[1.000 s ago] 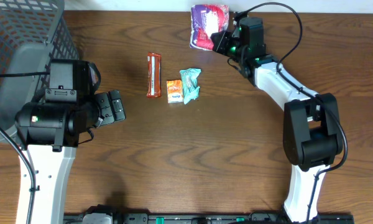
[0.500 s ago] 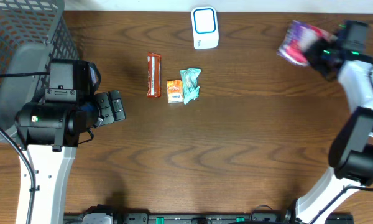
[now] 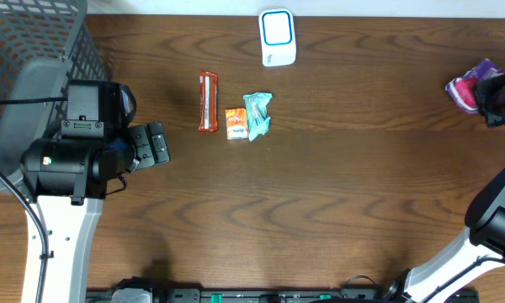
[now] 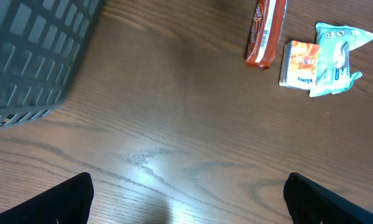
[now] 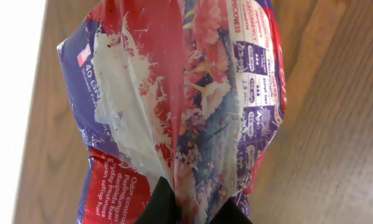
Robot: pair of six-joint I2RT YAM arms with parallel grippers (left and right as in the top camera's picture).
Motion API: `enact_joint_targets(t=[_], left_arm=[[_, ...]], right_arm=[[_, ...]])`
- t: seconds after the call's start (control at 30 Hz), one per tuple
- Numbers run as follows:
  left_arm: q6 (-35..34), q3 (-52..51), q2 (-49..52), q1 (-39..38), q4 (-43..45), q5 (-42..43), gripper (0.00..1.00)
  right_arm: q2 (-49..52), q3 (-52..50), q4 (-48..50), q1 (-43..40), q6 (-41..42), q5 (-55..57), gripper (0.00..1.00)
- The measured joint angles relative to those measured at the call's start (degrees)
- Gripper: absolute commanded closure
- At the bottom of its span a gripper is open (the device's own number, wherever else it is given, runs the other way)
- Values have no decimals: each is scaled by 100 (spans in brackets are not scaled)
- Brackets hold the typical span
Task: Scan the item barcode
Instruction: 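Carry the bag to the far right of the table and release, then reach the right gripper left toward the mint-green packet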
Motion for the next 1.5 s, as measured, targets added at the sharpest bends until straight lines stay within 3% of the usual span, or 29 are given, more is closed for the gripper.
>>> enact_joint_targets(t=[0.07,0.17,0.2,0.27,0.67,0.97,1.2,1.5], left_arm=[[-2,0,0,0,0,-2,2],[0,0,2,0,0,-2,2],[0,0,0,0,0,0,2],[0,0,2,0,0,-2,2],[0,0,0,0,-2,0,2],[0,0,0,0,0,-2,3],[0,0,0,0,-2,0,2],[-2,0,0,0,0,-2,2]], right_arm=[[0,0,273,0,151,76,77],[0,0,732,0,125,127,33],[0,0,833,0,22,122,23],[0,0,925,0,-212,22,14],[0,0,479,225,-1779,-2037,15],[0,2,-778,1657,-2957,-3390,1],[0,2,-1165,2944,-3353,-2946,1],[0,2,-697,4454,-3263,-2140,1]])
